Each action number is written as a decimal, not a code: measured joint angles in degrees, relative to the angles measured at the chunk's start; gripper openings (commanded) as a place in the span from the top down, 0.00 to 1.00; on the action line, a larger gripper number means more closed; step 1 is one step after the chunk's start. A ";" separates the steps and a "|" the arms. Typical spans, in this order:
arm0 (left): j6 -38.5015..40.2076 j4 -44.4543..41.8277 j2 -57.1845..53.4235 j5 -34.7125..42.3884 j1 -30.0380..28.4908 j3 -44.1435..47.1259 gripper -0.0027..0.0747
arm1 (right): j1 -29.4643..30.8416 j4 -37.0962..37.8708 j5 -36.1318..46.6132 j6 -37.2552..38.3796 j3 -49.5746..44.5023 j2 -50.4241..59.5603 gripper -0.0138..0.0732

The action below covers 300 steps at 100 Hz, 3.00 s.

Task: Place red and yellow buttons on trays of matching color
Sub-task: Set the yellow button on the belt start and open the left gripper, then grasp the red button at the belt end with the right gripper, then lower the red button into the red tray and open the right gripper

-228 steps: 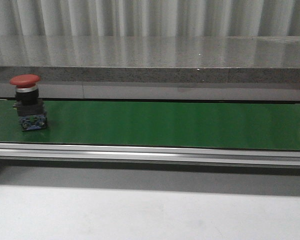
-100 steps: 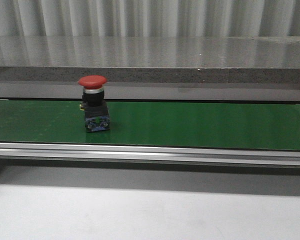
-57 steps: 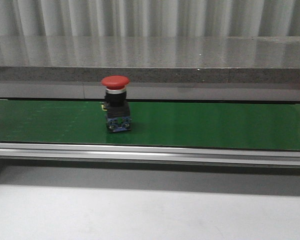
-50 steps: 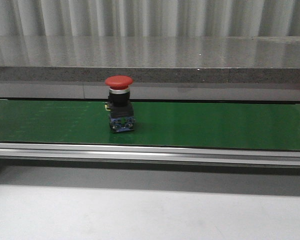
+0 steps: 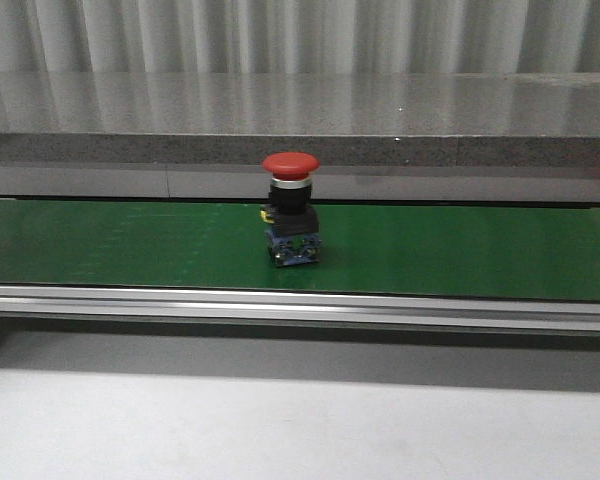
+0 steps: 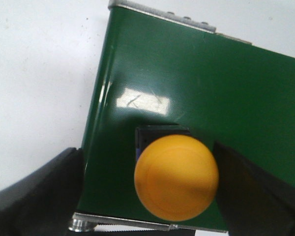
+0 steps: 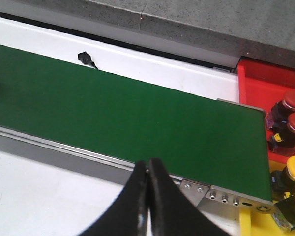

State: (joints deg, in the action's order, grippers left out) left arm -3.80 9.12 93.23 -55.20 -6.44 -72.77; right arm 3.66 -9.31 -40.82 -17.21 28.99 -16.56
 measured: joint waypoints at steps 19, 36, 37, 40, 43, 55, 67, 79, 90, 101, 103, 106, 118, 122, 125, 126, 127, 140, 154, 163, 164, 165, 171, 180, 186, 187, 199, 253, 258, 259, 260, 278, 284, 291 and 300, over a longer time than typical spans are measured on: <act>-1.83 0.00 -4.12 3.05 3.91 0.80 0.26 | 0.00 0.00 0.00 0.00 0.00 0.00 0.92; -2.91 -0.67 -10.86 8.03 7.21 5.53 0.28 | 0.00 0.00 0.00 0.00 0.00 0.00 0.92; -3.03 -0.83 -11.19 8.31 7.49 5.82 0.28 | 0.00 0.00 0.00 0.00 0.00 0.00 0.92; -3.50 -0.93 -12.60 9.69 8.08 7.06 0.31 | 0.00 0.00 0.00 0.00 0.00 0.00 0.92; -3.76 -1.01 -14.46 10.76 8.66 8.69 0.36 | 0.00 0.00 0.00 0.00 0.00 0.00 0.92; -4.14 -1.16 -21.21 15.19 11.28 14.54 0.64 | 0.00 0.00 0.00 0.00 0.00 0.00 0.92; -4.37 -1.16 -27.88 17.15 12.96 20.06 0.97 | 0.00 0.00 0.00 0.00 0.00 0.00 0.92; -4.37 -0.95 -34.50 17.55 13.09 25.02 0.99 | 0.00 0.00 0.00 0.00 0.00 0.00 0.92; -4.37 -0.95 -41.42 18.41 13.09 29.29 0.99 | 0.00 0.00 0.00 0.00 0.00 0.00 0.92; -4.37 -0.95 -48.88 18.64 13.16 33.11 0.99 | 0.00 0.00 0.00 0.00 0.00 0.00 0.92; -4.37 -0.95 -50.30 18.64 13.16 33.87 0.99 | 0.00 0.00 0.00 0.00 0.00 0.00 0.92; -4.37 -0.87 -52.14 18.64 13.16 35.09 0.99 | 0.00 0.00 0.00 0.00 0.00 0.00 0.92; -4.37 -0.26 -59.46 18.64 13.21 38.74 0.99 | 0.00 0.00 -0.13 0.00 0.00 0.00 0.92; -4.37 0.12 -61.53 18.40 13.21 39.57 0.99 | -0.08 0.00 -0.43 0.00 0.00 -0.11 0.92; -4.37 0.24 -62.73 18.26 13.21 40.29 0.99 | -0.21 0.00 -0.84 0.00 0.39 -0.44 0.92; -4.37 0.24 -62.99 18.25 13.21 40.41 0.99 | -0.23 0.00 -0.82 0.00 0.42 -0.74 0.92; -4.37 0.37 -63.52 18.14 13.21 40.65 0.99 | -0.38 0.00 -1.00 0.00 0.69 -0.86 0.92; -4.37 0.58 -66.30 17.07 13.21 41.73 0.99 | -2.87 0.00 -3.00 0.00 3.75 -5.45 0.86; -4.37 0.58 -66.70 16.97 13.21 41.83 0.99 | -5.71 0.00 -5.87 0.11 8.88 -13.37 0.56; -4.37 0.58 -66.70 16.93 13.21 41.83 0.99 | -7.09 -0.12 -7.85 0.24 12.63 -19.15 0.28; -4.37 0.58 -66.70 16.93 13.21 41.83 0.99 | -7.29 -0.23 -7.96 0.24 12.91 -19.58 0.25; -4.37 0.63 -66.70 16.93 13.21 41.83 0.99 | -7.38 -0.24 -8.17 0.24 13.46 -20.04 0.23; -4.37 0.63 -66.70 16.93 13.21 41.83 0.99 | -8.03 -1.18 -8.73 0.24 15.56 -24.00 0.12; -4.37 0.63 -66.73 16.93 13.21 41.83 0.99 | -8.49 -2.99 -8.97 0.24 18.62 -29.60 0.08; -4.37 0.71 -66.73 16.93 13.21 41.83 0.99 | -8.52 -4.10 -8.97 0.24 20.49 -33.07 0.09; -4.37 0.71 -66.73 16.93 13.21 41.83 0.99 | -8.52 -4.36 -8.97 0.24 20.70 -33.93 0.09; -4.37 0.71 -66.73 16.93 13.21 41.83 0.99 | -8.52 -6.07 -9.10 0.24 23.53 -41.40 0.09; -4.37 0.71 -66.73 16.84 13.21 41.83 0.99 | -8.52 -7.58 -9.12 -0.13 32.51 -67.94 0.11; -4.37 0.71 -66.73 16.84 13.21 41.83 0.99 | -8.52 -7.58 -7.88 -0.43 32.65 -69.48 0.17; -4.37 0.71 -66.73 16.84 13.21 41.83 0.99 | -8.52 -7.58 -7.72 -0.56 32.76 -69.88 0.18; -4.37 0.71 -66.73 16.84 13.21 41.83 0.99 | -8.52 -7.58 -7.43 -0.54 32.73 -70.06 0.20; -4.37 0.71 -66.73 16.84 13.21 41.83 0.99 | -8.52 -7.47 -6.02 -0.80 32.73 -72.22 0.62; -4.37 0.71 -66.73 16.84 13.21 41.83 0.99 | -8.52 -7.20 -5.52 -0.92 32.87 -72.22 0.68; -4.37 0.71 -66.73 16.84 13.21 41.83 0.99 | -8.52 -6.93 -5.28 -0.92 32.91 -72.22 0.70; -4.37 0.71 -66.73 16.84 13.21 41.83 0.99 | -8.39 -6.89 -5.14 -1.05 32.91 -71.99 0.70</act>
State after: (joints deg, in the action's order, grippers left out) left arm -8.16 9.84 26.50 -38.36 6.78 -30.95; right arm -4.73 -16.20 -45.96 -18.26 61.90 -88.55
